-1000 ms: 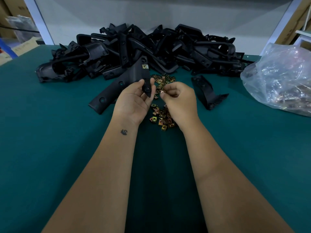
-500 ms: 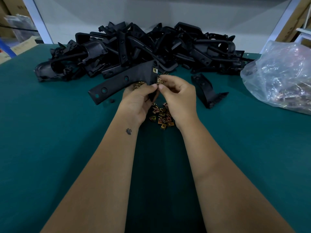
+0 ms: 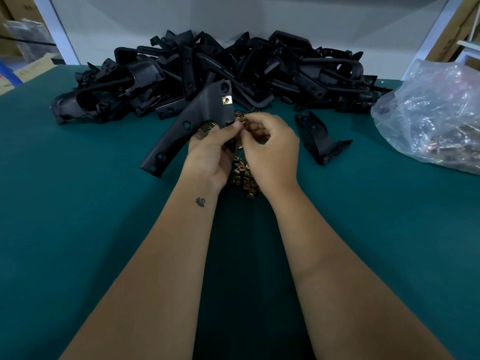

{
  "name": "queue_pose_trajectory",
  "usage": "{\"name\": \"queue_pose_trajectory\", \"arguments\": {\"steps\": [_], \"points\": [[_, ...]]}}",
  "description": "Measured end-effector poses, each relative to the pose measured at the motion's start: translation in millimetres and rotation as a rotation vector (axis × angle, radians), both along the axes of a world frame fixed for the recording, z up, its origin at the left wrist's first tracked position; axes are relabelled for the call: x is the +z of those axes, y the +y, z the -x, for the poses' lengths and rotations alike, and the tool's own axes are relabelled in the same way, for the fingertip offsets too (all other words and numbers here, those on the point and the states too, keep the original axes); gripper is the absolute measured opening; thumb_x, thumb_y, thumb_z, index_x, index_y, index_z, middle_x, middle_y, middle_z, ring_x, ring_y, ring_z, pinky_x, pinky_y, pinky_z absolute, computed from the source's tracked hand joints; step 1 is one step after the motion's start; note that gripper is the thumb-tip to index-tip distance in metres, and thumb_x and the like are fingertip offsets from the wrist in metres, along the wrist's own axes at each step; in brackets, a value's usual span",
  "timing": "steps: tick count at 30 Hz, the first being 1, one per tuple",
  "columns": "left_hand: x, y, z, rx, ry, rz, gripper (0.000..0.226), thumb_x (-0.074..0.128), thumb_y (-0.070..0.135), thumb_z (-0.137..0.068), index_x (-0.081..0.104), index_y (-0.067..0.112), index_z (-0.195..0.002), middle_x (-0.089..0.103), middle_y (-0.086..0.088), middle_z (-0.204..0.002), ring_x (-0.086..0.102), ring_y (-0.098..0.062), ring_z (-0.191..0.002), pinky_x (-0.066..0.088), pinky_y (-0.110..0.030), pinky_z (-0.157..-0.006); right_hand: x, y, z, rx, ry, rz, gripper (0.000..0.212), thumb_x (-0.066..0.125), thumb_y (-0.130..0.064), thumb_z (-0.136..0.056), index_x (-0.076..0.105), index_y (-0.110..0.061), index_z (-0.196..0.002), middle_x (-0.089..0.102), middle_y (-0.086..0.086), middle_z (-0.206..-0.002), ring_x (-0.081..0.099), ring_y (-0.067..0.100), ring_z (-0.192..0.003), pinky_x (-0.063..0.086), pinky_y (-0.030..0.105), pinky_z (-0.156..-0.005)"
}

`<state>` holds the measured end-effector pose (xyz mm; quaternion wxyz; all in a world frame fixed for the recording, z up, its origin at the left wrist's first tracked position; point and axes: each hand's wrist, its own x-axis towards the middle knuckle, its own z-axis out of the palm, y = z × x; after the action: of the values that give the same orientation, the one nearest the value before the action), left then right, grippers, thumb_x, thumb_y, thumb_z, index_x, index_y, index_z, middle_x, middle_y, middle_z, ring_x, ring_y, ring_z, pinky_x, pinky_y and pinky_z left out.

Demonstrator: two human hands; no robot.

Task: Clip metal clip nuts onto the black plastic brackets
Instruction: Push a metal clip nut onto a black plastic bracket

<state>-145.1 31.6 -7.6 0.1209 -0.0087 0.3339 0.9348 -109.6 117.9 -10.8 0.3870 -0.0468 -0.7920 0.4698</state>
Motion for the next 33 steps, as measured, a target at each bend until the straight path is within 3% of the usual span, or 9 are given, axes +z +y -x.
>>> {"name": "queue_pose_trajectory", "arguments": {"steps": [6, 11, 14, 19, 21, 24, 27, 30, 33], "points": [[-1.0, 1.1, 1.1, 0.017, -0.023, -0.057, 0.060, 0.063, -0.014, -0.085, 0.043, -0.002, -0.140, 0.065, -0.015, -0.107, 0.070, -0.021, -0.089, 0.061, -0.030, -0.076, 1.7, -2.7, 1.2, 0.024, -0.016, 0.178, 0.020, 0.070, -0.005, -0.085, 0.071, -0.009, -0.105, 0.069, -0.008, -0.090, 0.064, -0.001, -0.084, 0.049, 0.009, -0.075], [-0.8, -0.2, 2.8, 0.002, 0.010, -0.044, 0.038, 0.061, -0.015, -0.086, 0.051, 0.004, -0.117, 0.069, -0.012, -0.092, 0.072, -0.018, -0.079, 0.059, -0.027, -0.070, 1.0, 0.1, 2.4, 0.051, -0.027, 0.270, 0.012, 0.072, -0.005, -0.085, 0.074, -0.010, -0.095, 0.072, -0.005, -0.087, 0.066, 0.002, -0.082, 0.049, 0.011, -0.072], [-1.3, -1.1, 3.6, -0.013, 0.033, -0.008, 0.042, 0.061, -0.013, -0.088, 0.049, 0.003, -0.124, 0.072, -0.010, -0.087, 0.072, -0.017, -0.079, 0.060, -0.026, -0.074, 1.3, 3.6, 2.6, 0.081, -0.032, 0.287, 0.014, 0.070, -0.004, -0.086, 0.075, -0.012, -0.096, 0.072, -0.008, -0.087, 0.067, 0.001, -0.083, 0.049, 0.011, -0.072], [-1.0, -2.5, 2.8, -0.074, 0.040, 0.053, 0.055, 0.062, -0.007, -0.090, 0.042, -0.006, -0.142, 0.066, -0.016, -0.109, 0.068, -0.020, -0.092, 0.059, -0.027, -0.083, 0.9, 5.6, 1.2, 0.122, -0.019, 0.341, 0.018, 0.070, -0.002, -0.085, 0.076, -0.011, -0.099, 0.073, -0.007, -0.090, 0.068, -0.001, -0.085, 0.050, 0.010, -0.073], [-0.5, -4.8, 3.6, -0.094, 0.073, 0.054, 0.043, 0.061, -0.008, -0.090, 0.050, -0.006, -0.131, 0.069, -0.013, -0.103, 0.068, -0.018, -0.090, 0.058, -0.023, -0.077, 1.1, 6.3, 1.4, 0.121, -0.027, 0.343, 0.017, 0.071, -0.003, -0.085, 0.076, -0.011, -0.098, 0.073, -0.005, -0.091, 0.068, 0.002, -0.086, 0.051, 0.013, -0.075], [-0.5, -7.9, 4.0, -0.102, 0.128, 0.084, 0.016, 0.060, -0.009, -0.089, 0.061, 0.003, -0.100, 0.074, -0.007, -0.089, 0.071, -0.014, -0.081, 0.057, -0.021, -0.071, 1.6, 6.7, 1.1, 0.123, -0.046, 0.332, 0.015, 0.072, -0.005, -0.084, 0.076, -0.012, -0.097, 0.073, -0.005, -0.090, 0.068, 0.002, -0.086, 0.051, 0.013, -0.076], [-0.1, -8.2, 4.3, -0.068, 0.148, 0.079, 0.017, 0.059, -0.011, -0.089, 0.062, 0.006, -0.086, 0.075, -0.007, -0.080, 0.073, -0.013, -0.077, 0.058, -0.023, -0.074, 1.5, 4.7, 0.3, 0.128, -0.060, 0.328, 0.012, 0.073, -0.007, -0.084, 0.076, -0.012, -0.095, 0.073, -0.006, -0.088, 0.068, 0.001, -0.083, 0.050, 0.012, -0.074], [0.1, -6.3, 3.0, -0.048, 0.116, 0.004, 0.019, 0.057, -0.014, -0.089, 0.052, 0.000, -0.100, 0.075, -0.010, -0.078, 0.074, -0.015, -0.078, 0.059, -0.025, -0.073, 0.8, 2.4, -0.7, 0.122, -0.059, 0.322, 0.009, 0.073, -0.008, -0.084, 0.074, -0.017, -0.089, 0.071, -0.011, -0.083, 0.064, -0.005, -0.077, 0.047, 0.008, -0.068], [0.6, -4.1, 2.5, -0.023, 0.087, -0.039, 0.040, 0.056, -0.016, -0.089, 0.043, 0.004, -0.121, 0.075, -0.012, -0.078, 0.074, -0.016, -0.077, 0.060, -0.027, -0.074, -0.1, 0.0, -1.9, 0.109, -0.057, 0.349, 0.010, 0.074, -0.009, -0.084, 0.073, -0.019, -0.087, 0.069, -0.012, -0.081, 0.063, -0.007, -0.076, 0.046, 0.007, -0.068]]}}
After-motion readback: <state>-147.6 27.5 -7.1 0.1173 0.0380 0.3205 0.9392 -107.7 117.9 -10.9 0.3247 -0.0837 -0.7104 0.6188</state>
